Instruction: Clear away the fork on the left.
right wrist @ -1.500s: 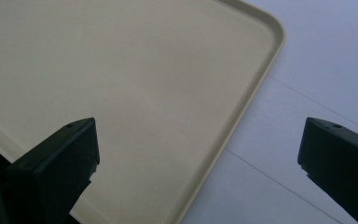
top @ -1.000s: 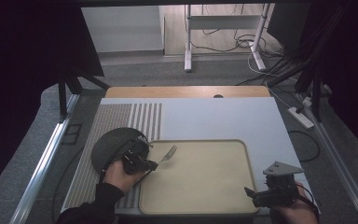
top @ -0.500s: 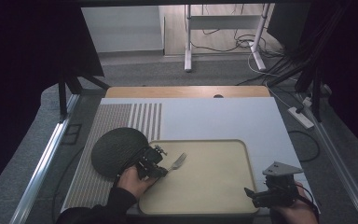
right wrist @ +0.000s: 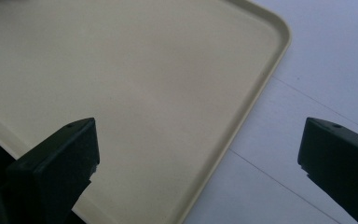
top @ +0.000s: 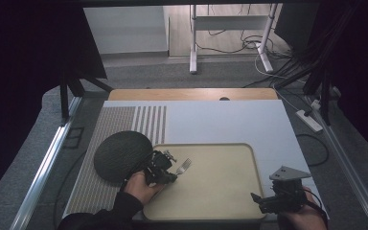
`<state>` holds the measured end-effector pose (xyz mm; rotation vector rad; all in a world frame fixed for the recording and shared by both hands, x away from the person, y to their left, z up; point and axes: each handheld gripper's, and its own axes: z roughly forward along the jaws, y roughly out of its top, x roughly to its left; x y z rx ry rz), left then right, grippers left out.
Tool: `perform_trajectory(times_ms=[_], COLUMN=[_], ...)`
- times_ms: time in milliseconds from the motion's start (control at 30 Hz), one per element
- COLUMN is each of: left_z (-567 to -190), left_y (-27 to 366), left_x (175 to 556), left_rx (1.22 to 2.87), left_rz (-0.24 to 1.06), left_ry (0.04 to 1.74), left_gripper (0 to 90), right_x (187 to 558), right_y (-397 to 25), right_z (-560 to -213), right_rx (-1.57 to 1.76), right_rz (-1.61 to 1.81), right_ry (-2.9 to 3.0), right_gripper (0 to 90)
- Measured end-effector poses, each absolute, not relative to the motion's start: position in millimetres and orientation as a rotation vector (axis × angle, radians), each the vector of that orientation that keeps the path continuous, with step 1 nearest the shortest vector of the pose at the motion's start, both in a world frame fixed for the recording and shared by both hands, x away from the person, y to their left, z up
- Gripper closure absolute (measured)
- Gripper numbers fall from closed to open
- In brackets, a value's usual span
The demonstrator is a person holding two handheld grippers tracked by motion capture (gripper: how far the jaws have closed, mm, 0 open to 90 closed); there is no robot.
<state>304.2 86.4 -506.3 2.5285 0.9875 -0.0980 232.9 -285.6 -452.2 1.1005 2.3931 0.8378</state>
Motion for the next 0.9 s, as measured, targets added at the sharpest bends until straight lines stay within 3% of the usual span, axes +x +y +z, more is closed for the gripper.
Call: perform_trajectory(times_ms=[467, 767, 900], left_z=[-507, -507, -498], left_y=[125, 138, 137], left_x=[319, 320, 318], left_rx=[2.474, 2.438, 2.394], left_rz=[-0.107, -0.135, -0.092], left_ry=[1.198, 1.217, 1.165], left_gripper=[88.7, 88.4, 79.5], right_x=[233, 233, 233], right_y=[-285, -285, -285], right_z=[-452, -452, -452], right_rx=[1.097, 1.097, 1.096], right_rz=[0.84, 0.836, 0.836], right_ry=[2.396, 2.397, 2.397], right_gripper=[0.0, 0.0, 0.0])
